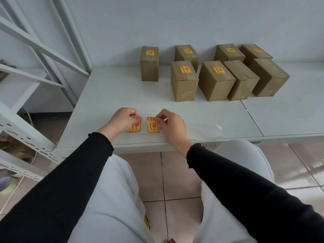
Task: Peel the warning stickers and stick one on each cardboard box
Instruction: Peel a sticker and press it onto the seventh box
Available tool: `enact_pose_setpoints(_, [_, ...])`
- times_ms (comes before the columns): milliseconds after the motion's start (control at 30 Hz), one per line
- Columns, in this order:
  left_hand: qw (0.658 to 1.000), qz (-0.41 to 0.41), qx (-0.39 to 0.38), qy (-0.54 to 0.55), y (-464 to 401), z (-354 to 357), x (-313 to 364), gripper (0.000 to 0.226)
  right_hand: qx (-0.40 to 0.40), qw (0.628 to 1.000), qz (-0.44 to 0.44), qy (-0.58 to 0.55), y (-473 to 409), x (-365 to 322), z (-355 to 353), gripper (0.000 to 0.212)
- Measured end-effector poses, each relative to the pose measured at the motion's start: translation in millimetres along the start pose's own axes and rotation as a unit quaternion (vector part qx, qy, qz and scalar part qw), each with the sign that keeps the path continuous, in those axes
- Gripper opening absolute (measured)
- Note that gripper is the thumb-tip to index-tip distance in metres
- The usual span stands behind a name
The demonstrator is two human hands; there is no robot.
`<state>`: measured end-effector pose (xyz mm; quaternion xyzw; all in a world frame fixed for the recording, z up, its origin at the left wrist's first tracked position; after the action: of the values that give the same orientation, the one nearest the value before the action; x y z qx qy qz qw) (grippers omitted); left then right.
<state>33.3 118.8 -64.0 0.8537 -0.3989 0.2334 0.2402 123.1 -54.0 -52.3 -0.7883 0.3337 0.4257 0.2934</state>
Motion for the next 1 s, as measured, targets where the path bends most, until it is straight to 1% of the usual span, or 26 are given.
enact_pose_setpoints(133, [1.000, 0.002, 0.029, -0.009, 1, -8, -3, 0.008, 0.009, 1.000, -0.014, -0.026, -5, -7, -15, 0.010])
enact_pose_setpoints(233, [0.999, -0.006, 0.031, -0.035, 3, -9, -6, 0.021, 0.023, 0.999, -0.035, -0.014, -14, -18, -38, 0.008])
enact_pose_setpoints(300, [0.995, 0.003, 0.058, -0.082, 5, -13, 2, 0.030, 0.037, 0.998, -0.048, -0.005, -21, -25, -59, 0.008])
enact_pose_setpoints(333, [0.993, 0.021, 0.077, -0.088, 6, -16, 12, 0.031, 0.044, 0.998, -0.054, -0.001, -24, -28, -71, 0.008])
enact_pose_setpoints(367, [0.992, 0.045, 0.093, -0.067, 7, -17, 25, 0.028, 0.050, 0.997, -0.063, 0.006, -28, -31, -83, 0.008])
enact_pose_setpoints(433, [0.990, 0.090, 0.107, 0.025, 10, -16, 58, 0.015, 0.062, 0.994, -0.083, 0.028, -33, -36, -106, 0.008])
enact_pose_setpoints(500, [0.983, 0.118, 0.102, 0.100, 12, -12, 95, 0.004, 0.071, 0.991, -0.099, 0.051, -39, -38, -128, 0.008])
enact_pose_setpoints(600, [0.975, 0.156, 0.082, 0.138, 12, -2, 151, 0.010, 0.091, 0.988, -0.105, 0.069, -45, -35, -161, 0.007])
enact_pose_setpoints(733, [0.972, 0.186, 0.051, 0.134, 3, 19, 208, 0.019, 0.109, 0.985, -0.109, 0.081, -50, -29, -203, 0.008])
enact_pose_setpoints(867, [0.972, 0.205, 0.019, 0.115, -7, 42, 250, 0.012, 0.121, 0.981, -0.114, 0.100, -56, -17, -238, 0.008])
enact_pose_setpoints(1000, [0.974, 0.205, 0.011, 0.091, -22, 62, 284, 0.007, 0.136, 0.980, -0.109, 0.091, -66, 6, -271, 0.011])
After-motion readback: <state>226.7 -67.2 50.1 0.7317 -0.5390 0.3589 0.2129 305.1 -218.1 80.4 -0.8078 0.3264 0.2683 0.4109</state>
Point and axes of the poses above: each hand's wrist, its own y-axis away from the middle knuckle, its own z-axis out of the palm, x = y × z, the point moved 8 cm from there along -y, towards the middle knuckle, and after that the axes turned 13 degrees about -y, right-handed, at the moved point
